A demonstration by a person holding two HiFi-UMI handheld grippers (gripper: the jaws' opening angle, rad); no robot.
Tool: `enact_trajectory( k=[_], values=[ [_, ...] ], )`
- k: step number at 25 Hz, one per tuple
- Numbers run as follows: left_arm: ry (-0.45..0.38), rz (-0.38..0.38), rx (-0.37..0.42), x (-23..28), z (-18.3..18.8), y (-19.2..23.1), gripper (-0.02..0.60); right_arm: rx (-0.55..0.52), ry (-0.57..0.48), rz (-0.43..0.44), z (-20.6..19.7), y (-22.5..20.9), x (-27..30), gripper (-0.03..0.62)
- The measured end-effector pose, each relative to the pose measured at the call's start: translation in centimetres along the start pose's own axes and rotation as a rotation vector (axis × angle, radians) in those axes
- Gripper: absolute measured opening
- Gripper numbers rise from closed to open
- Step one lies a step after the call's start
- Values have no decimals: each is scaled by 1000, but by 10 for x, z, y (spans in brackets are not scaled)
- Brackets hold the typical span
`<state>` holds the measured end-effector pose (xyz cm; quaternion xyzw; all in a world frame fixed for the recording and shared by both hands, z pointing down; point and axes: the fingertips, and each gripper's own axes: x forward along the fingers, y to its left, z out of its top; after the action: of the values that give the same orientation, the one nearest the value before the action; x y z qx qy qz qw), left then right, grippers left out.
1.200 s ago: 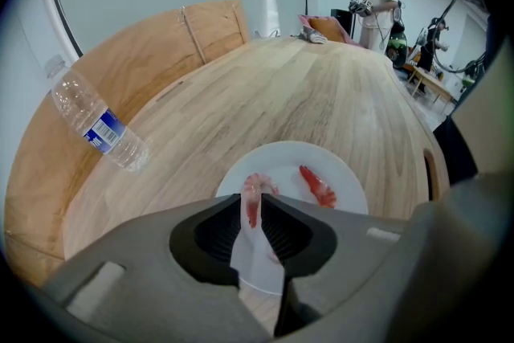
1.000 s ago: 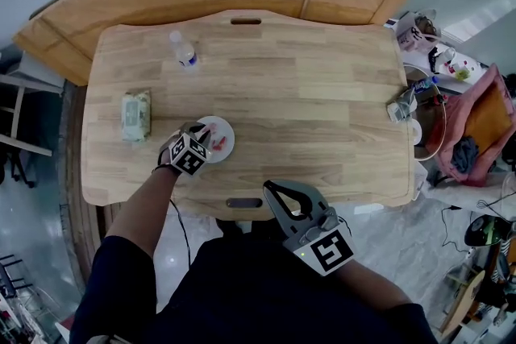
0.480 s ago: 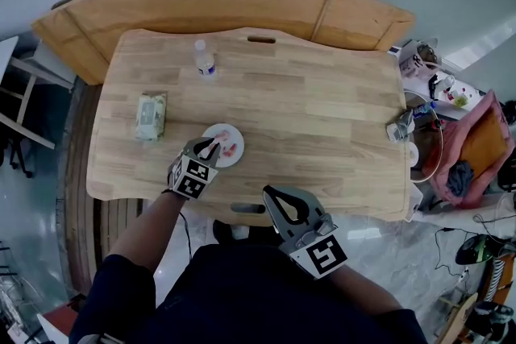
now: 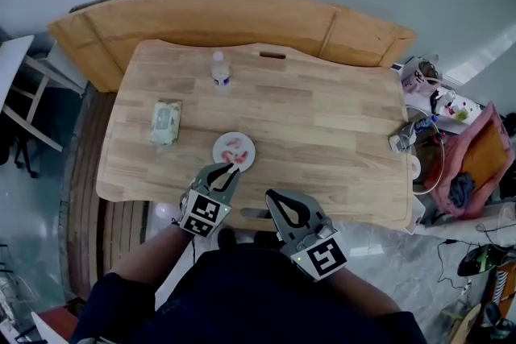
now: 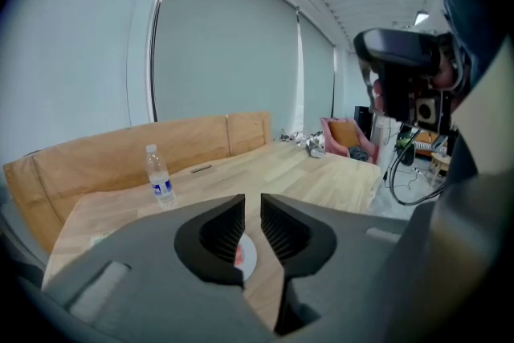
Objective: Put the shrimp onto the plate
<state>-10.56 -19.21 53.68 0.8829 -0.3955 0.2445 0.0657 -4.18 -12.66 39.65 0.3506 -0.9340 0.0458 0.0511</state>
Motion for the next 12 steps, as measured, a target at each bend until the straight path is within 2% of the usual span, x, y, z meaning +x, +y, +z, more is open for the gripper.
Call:
enact_trajectory(
  k=[12],
  values=[
    [-132,-7,-89,-85,62,-36,57,-39,1,24,5,33,0,9]
  ],
)
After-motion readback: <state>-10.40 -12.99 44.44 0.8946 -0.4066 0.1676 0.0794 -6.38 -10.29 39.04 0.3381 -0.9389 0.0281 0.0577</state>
